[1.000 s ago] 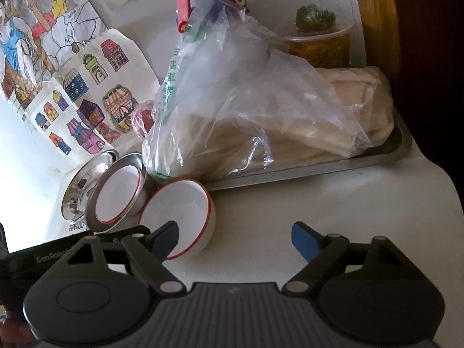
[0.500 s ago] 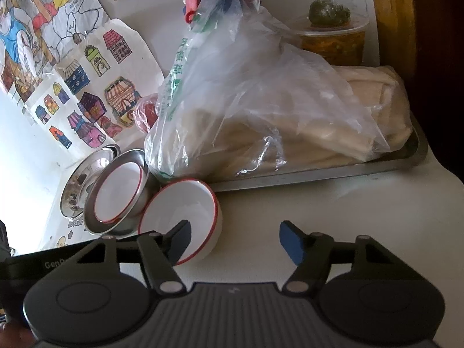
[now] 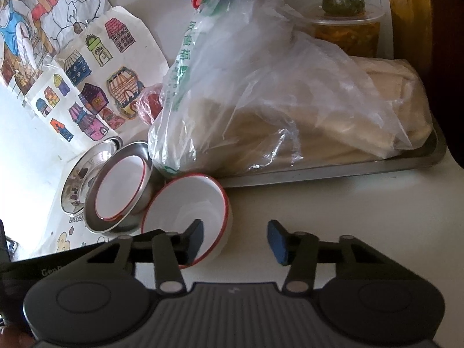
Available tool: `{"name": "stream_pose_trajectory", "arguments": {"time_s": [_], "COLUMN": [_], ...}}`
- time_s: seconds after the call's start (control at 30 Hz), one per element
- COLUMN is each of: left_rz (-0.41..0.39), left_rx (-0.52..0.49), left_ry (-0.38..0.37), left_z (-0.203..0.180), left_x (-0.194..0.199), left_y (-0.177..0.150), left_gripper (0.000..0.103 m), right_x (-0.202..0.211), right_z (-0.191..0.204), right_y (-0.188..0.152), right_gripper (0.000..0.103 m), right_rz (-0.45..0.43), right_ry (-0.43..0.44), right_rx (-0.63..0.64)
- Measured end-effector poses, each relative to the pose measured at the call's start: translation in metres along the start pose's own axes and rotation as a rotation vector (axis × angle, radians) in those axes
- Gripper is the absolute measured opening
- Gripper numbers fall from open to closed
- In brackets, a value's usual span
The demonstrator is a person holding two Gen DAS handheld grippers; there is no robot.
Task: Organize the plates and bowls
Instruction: 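Close both grippers on the rim of the second white bowl, then hold the second white bowl with both grippers and begin lifting it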
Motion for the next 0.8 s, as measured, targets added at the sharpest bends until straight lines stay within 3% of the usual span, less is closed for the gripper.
{"name": "stream_pose_trajectory", "arguments": {"time_s": [0.43,0.8], "left_rz": [0.006,0.006], "left_rx": [-0.018,-0.037], "left_ry": [-0.026,-0.026], "left_z": [-0.0041,-0.0063], "left_x": [-0.002,-0.0014], "left_y": [0.0015,0.002], "left_gripper": [0.023,0.019], "right_x": [-0.0023,-0.0016], "right_z": [0.0046,0.0079], "right_y": [0.0012,-0.0003], "right_gripper": [0.021,0.017], "right_rz": [0.001,-0.006], "right_ry": [0.024,0.004], "right_rx": [-0.017,0.009]}}
Point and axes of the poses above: each gripper's, at about its wrist camera, not at the fingertips, and x roughly against the way its jaws point, z to its left, y to its top, the point moved 1 cm from there along -x, roughly the way its jaws point, and after that the axes turned 1 degree about -y, right-handed, at the moved point
